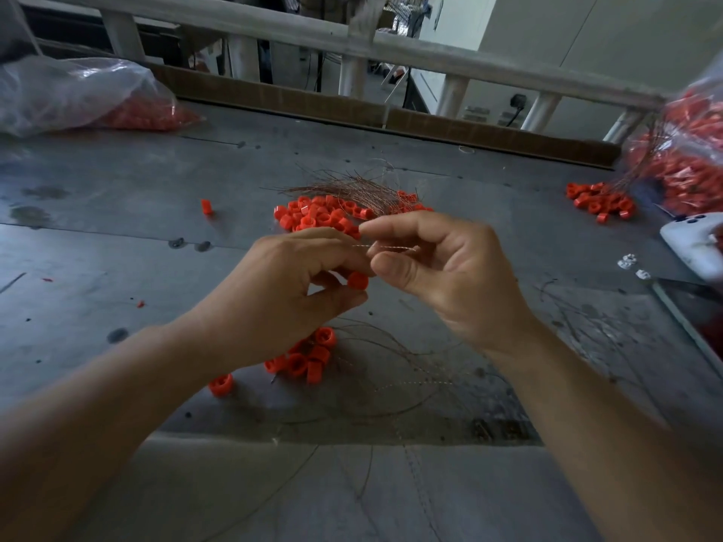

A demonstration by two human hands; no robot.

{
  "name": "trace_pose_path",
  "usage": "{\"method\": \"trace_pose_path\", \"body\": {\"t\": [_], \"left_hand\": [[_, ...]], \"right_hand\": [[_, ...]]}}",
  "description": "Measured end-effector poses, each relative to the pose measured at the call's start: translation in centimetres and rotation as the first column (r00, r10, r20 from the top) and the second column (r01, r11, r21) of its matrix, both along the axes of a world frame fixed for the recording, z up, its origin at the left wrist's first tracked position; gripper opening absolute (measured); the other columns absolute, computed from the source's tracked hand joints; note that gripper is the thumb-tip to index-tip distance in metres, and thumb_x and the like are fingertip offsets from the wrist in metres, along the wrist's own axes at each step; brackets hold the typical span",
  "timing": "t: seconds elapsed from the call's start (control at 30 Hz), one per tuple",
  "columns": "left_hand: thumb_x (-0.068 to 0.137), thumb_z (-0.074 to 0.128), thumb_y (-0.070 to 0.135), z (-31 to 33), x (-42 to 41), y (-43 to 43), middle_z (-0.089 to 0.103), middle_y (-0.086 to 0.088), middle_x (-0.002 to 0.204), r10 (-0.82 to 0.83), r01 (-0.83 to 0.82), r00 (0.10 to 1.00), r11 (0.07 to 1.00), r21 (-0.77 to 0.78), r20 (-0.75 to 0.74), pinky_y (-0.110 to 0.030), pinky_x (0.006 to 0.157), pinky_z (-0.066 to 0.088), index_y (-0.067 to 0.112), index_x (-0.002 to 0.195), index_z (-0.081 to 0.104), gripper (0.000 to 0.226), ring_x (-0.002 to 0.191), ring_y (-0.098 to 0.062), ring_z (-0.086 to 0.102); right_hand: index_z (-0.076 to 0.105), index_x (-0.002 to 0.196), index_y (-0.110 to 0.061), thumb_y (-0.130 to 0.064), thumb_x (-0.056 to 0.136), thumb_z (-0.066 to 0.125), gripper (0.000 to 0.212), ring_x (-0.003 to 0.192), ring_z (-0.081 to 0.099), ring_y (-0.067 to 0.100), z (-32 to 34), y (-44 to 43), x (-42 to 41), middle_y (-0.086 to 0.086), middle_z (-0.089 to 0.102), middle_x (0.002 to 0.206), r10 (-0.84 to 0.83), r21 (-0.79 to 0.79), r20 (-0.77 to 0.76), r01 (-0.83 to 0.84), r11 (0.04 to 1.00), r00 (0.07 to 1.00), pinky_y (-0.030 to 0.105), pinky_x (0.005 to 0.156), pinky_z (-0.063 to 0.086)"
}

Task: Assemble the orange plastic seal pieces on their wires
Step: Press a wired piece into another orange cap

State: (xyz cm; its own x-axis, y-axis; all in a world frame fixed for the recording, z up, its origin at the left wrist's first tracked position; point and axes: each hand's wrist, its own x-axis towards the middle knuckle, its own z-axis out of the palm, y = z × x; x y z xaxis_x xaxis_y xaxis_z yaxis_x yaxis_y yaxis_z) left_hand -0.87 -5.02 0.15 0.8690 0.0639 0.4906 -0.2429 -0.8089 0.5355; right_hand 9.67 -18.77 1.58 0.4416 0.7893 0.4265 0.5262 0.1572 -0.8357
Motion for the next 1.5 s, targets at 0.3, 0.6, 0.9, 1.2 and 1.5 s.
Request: {"method": "trace_pose_path", "body": {"t": [0.3,0.6,0.9,1.2,1.5], "left_hand": [[0.076,0.07,0.011,0.0,-0.1,-0.2,0.06,0.011,0.097,-0.029,0.03,0.999,0.999,0.043,-0.041,-0.011,0.081,0.047,0.013,0.098,0.07,0.022,0.091,-0.002,0.057],[0.075,0.07,0.01,0.1,-0.1,0.4,0.061,0.018,0.094,0.111,-0.115,0.991,0.992,-0.044,-0.078,-0.01,0.083,0.046,0.016,0.098,0.07,0.023,0.085,0.004,0.061],[0.074,0.071,0.008,0.3,-0.4,0.8,0.067,0.021,0.074,0.131,-0.158,0.984,0.954,-0.254,-0.118,-0.004,0.069,0.046,0.039,0.086,0.063,0.034,0.073,0.009,0.062],[0.055,0.067,0.013,0.9,-0.4,0.3,0.072,0.005,0.076,-0.036,-0.012,0.998,0.753,-0.657,-0.06,-0.011,0.063,0.051,0.018,0.085,0.068,0.031,0.069,-0.006,0.069],[0.056,0.065,0.008,1.0,-0.4,0.2,0.072,0.006,0.072,-0.053,0.02,0.998,0.721,-0.692,-0.027,-0.011,0.059,0.05,0.013,0.083,0.066,0.028,0.064,-0.004,0.068]], "right_hand": [[0.064,0.081,-0.021,-0.009,0.077,0.065,0.012,0.074,0.061,0.001,-0.4,0.5,0.0,-0.009,0.063,0.078,-0.031,0.063,0.025,0.029,0.998,0.999,0.015,0.068,0.048],[0.05,0.083,-0.01,-0.006,0.089,0.044,0.01,0.08,0.066,0.018,1.4,-0.9,2.0,-0.001,0.07,0.076,-0.004,0.435,-0.437,0.215,0.874,0.9,0.03,0.076,0.052],[0.052,0.086,-0.011,-0.001,0.091,0.046,0.013,0.073,0.06,0.015,2.9,-2.3,3.4,-0.003,0.062,0.069,-0.167,0.531,-0.433,0.4,0.747,0.886,0.03,0.076,0.05],[0.059,0.088,-0.03,-0.008,0.084,0.059,0.023,0.067,0.055,-0.001,1.9,-1.5,1.4,-0.014,0.06,0.078,-0.369,0.251,0.197,0.318,0.914,0.908,0.012,0.063,0.043],[0.06,0.086,-0.024,-0.01,0.081,0.063,0.015,0.065,0.051,-0.005,1.2,-0.7,-0.2,-0.02,0.051,0.074,-0.282,0.12,0.389,0.256,0.959,0.877,0.006,0.059,0.038]]}}
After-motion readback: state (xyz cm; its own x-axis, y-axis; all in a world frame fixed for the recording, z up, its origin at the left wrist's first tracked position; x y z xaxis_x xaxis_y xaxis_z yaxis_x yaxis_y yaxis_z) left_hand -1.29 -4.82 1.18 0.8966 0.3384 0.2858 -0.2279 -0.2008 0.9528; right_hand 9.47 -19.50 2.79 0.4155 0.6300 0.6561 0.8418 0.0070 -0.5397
